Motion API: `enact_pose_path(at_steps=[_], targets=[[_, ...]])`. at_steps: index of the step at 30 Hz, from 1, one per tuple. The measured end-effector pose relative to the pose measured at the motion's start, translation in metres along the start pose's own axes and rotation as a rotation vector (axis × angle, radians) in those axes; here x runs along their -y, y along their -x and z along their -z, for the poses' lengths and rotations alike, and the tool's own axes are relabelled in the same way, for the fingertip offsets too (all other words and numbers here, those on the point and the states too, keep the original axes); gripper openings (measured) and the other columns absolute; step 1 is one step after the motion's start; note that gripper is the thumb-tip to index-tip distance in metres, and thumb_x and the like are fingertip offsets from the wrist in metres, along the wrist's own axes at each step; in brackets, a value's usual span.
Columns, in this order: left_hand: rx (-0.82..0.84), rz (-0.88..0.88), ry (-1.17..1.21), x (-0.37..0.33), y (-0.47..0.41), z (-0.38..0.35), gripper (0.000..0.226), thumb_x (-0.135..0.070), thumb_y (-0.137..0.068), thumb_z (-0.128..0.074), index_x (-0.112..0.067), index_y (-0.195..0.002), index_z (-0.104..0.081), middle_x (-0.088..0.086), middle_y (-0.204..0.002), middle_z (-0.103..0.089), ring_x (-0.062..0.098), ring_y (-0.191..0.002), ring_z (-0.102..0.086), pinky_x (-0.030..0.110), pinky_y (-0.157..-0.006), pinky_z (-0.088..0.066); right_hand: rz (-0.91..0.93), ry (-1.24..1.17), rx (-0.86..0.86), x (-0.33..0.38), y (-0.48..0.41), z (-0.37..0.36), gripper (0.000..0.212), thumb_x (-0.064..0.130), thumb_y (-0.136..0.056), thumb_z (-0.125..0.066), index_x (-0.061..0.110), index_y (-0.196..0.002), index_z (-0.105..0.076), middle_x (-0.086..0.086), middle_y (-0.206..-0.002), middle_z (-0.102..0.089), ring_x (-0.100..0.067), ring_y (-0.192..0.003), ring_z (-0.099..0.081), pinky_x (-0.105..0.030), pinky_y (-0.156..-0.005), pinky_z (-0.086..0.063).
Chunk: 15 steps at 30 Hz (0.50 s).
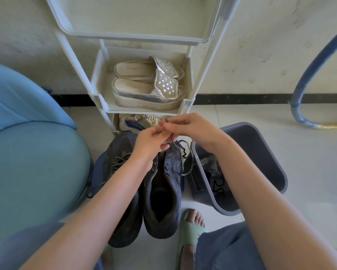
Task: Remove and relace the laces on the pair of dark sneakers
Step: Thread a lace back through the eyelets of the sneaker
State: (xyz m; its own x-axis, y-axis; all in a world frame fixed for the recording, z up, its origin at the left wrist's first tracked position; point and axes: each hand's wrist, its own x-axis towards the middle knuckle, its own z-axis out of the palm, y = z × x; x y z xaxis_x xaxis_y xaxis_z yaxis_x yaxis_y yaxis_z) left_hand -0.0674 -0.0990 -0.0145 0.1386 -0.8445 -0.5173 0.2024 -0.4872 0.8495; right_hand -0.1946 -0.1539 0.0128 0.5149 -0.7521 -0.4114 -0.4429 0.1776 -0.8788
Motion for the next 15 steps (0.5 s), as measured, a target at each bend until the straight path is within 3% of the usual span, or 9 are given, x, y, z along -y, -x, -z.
enact_pose_path(at_steps=[3,5,7,9,10,12,15], targets=[[0.026,0.004,-0.016,0.004,-0.004,0.001,0.009,-0.022,-0.093,-0.06,-0.016,-0.094,-0.067,0.005,-0.088,-0.07,0.011,-0.084,-0.066,0.024,-0.079,-0.053,0.04,-0.129,-0.173,-0.012,-0.011,-0.009,0.011,0.014,-0.09,-0.064,0.012,-0.095,-0.074,-0.011,-0.09,-0.074,-0.026,-0.08,-0.064,-0.041,-0.086,-0.053],[0.053,-0.056,-0.362,0.016,-0.007,0.005,0.011,-0.028,-0.094,-0.055,-0.022,-0.098,-0.064,0.004,-0.089,-0.066,0.016,-0.087,-0.062,0.032,-0.087,-0.051,0.043,-0.254,-0.279,-0.016,-0.015,-0.01,0.01,0.013,-0.092,-0.061,0.011,-0.096,-0.071,-0.004,-0.08,-0.074,-0.021,-0.076,-0.07,-0.033,-0.079,-0.058],[0.013,-0.156,-0.805,0.03,-0.011,0.01,0.005,-0.025,-0.091,-0.053,-0.027,-0.092,-0.058,0.002,-0.083,-0.057,0.02,-0.082,-0.055,0.032,-0.085,-0.046,0.016,-0.35,-0.28,-0.02,-0.016,-0.008,0.013,0.01,-0.093,-0.06,0.007,-0.104,-0.064,-0.006,-0.07,-0.071,-0.016,-0.055,-0.066,-0.028,-0.065,-0.058],[-0.03,-0.167,-1.012,0.04,-0.012,0.009,0.01,-0.022,-0.092,-0.054,-0.024,-0.083,-0.059,0.009,-0.082,-0.057,0.025,-0.084,-0.052,0.034,-0.085,-0.044,-0.062,-0.217,-0.222,-0.024,-0.014,-0.011,0.009,0.007,-0.093,-0.06,0.005,-0.102,-0.058,-0.01,-0.067,-0.067,-0.011,-0.041,-0.057,-0.023,-0.052,-0.054],[-0.069,-0.172,-1.139,0.044,-0.013,0.007,0.016,-0.029,-0.093,-0.054,-0.023,-0.093,-0.068,0.013,-0.091,-0.061,0.028,-0.094,-0.053,0.036,-0.089,-0.042,-0.114,-0.088,-0.182,-0.027,-0.014,-0.014,0.005,0.007,-0.092,-0.06,0.004,-0.097,-0.058,-0.01,-0.066,-0.067,-0.01,-0.038,-0.055,-0.02,-0.047,-0.051],[-0.166,-0.183,-1.394,0.05,-0.016,0.003,0.032,-0.045,-0.092,-0.053,-0.022,-0.107,-0.069,0.009,-0.117,-0.055,0.029,-0.114,-0.041,0.036,-0.097,-0.034,-0.193,0.129,-0.13,-0.034,-0.015,-0.02,0.008,0.008,-0.092,-0.061,0.003,-0.086,-0.062,-0.007,-0.062,-0.066,-0.007,-0.035,-0.053,-0.015,-0.043,-0.045],[-0.205,-0.06,-1.322,0.053,-0.019,0.001,0.033,-0.052,-0.088,-0.055,-0.028,-0.106,-0.07,0.008,-0.131,-0.042,0.03,-0.122,-0.031,0.036,-0.102,-0.028,-0.272,0.225,-0.121,-0.044,-0.021,-0.018,0.01,0.01,-0.091,-0.064,0.004,-0.082,-0.064,-0.004,-0.059,-0.064,-0.008,-0.039,-0.052,-0.017,-0.047,-0.049]])
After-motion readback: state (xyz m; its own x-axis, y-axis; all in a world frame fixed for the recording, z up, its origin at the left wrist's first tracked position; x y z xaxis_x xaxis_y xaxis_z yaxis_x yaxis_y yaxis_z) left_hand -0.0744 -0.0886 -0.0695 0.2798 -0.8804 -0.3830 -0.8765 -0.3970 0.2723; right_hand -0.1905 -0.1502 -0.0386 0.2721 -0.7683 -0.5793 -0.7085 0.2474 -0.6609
